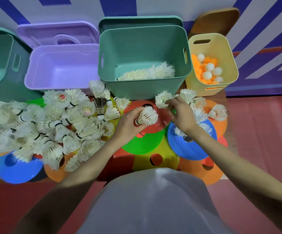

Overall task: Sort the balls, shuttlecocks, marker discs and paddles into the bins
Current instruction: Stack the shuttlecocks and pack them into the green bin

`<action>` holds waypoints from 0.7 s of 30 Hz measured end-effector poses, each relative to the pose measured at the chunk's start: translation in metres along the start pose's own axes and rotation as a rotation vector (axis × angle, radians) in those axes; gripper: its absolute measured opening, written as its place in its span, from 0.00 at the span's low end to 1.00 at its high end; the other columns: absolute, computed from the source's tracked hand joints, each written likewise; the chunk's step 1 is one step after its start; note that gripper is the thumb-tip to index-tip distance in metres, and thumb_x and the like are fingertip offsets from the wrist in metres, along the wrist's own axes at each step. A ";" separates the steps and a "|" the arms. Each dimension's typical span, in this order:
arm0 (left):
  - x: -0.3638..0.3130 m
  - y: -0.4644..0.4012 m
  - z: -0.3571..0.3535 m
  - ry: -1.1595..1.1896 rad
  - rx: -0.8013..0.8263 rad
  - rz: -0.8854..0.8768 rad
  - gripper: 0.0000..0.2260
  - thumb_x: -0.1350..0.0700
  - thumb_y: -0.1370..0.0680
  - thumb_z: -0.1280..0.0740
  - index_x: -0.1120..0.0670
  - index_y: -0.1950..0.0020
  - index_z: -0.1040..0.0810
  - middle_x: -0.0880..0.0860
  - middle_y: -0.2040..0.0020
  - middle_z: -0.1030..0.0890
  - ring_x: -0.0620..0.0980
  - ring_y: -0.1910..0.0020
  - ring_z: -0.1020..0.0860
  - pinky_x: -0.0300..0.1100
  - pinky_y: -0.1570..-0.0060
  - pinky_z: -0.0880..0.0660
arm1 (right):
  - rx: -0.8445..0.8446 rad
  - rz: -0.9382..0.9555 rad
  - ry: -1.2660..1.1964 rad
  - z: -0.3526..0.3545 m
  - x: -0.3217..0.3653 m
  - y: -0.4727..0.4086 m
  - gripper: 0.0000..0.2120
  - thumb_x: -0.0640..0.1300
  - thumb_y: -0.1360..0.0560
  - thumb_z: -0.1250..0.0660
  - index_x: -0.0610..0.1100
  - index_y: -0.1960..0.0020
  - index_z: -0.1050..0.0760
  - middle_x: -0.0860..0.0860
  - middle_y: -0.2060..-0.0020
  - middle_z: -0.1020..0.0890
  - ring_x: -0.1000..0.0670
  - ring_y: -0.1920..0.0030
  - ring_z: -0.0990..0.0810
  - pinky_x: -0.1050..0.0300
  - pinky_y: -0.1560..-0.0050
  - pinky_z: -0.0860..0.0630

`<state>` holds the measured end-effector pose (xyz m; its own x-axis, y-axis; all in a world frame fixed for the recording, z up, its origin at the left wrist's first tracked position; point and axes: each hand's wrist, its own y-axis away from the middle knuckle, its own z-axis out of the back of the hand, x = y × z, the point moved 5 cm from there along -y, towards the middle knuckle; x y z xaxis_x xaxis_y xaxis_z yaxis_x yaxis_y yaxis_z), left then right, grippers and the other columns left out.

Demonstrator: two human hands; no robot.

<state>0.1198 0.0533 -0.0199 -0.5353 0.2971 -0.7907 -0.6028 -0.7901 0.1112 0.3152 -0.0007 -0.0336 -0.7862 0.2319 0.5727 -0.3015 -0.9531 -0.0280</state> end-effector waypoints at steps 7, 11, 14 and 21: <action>0.016 0.007 0.007 0.153 -0.072 0.126 0.29 0.59 0.31 0.23 0.57 0.32 0.27 0.48 0.43 0.21 0.44 0.45 0.22 0.24 0.45 0.30 | 0.125 0.186 0.526 -0.014 -0.013 -0.032 0.13 0.31 0.36 0.27 0.36 0.51 0.18 0.38 0.50 0.27 0.37 0.51 0.27 0.48 0.57 0.25; 0.017 0.008 0.009 0.199 -0.088 0.148 0.29 0.60 0.31 0.22 0.57 0.32 0.27 0.46 0.45 0.22 0.44 0.46 0.22 0.26 0.44 0.29 | 0.237 0.208 0.666 -0.021 -0.010 -0.039 0.06 0.33 0.41 0.23 0.37 0.65 0.18 0.41 0.53 0.27 0.40 0.54 0.27 0.49 0.60 0.25; 0.016 0.007 0.011 0.203 -0.088 0.135 0.29 0.60 0.31 0.23 0.57 0.32 0.27 0.46 0.45 0.22 0.45 0.46 0.21 0.28 0.44 0.28 | 0.245 0.240 0.676 -0.020 -0.004 -0.041 0.09 0.31 0.47 0.22 0.38 0.73 0.21 0.41 0.56 0.25 0.41 0.58 0.25 0.54 0.66 0.29; 0.018 0.004 0.016 0.182 -0.102 0.141 0.28 0.59 0.31 0.23 0.58 0.32 0.27 0.47 0.45 0.21 0.47 0.46 0.21 0.34 0.43 0.26 | -0.095 0.257 0.418 0.007 0.008 -0.020 0.04 0.33 0.34 0.26 0.39 0.66 0.19 0.44 0.59 0.24 0.42 0.62 0.26 0.56 0.68 0.33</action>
<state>0.0983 0.0636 -0.0241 -0.4887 0.0858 -0.8682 -0.4616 -0.8699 0.1739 0.3188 0.0191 -0.0223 -0.9845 0.0686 0.1612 -0.1023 -0.9722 -0.2107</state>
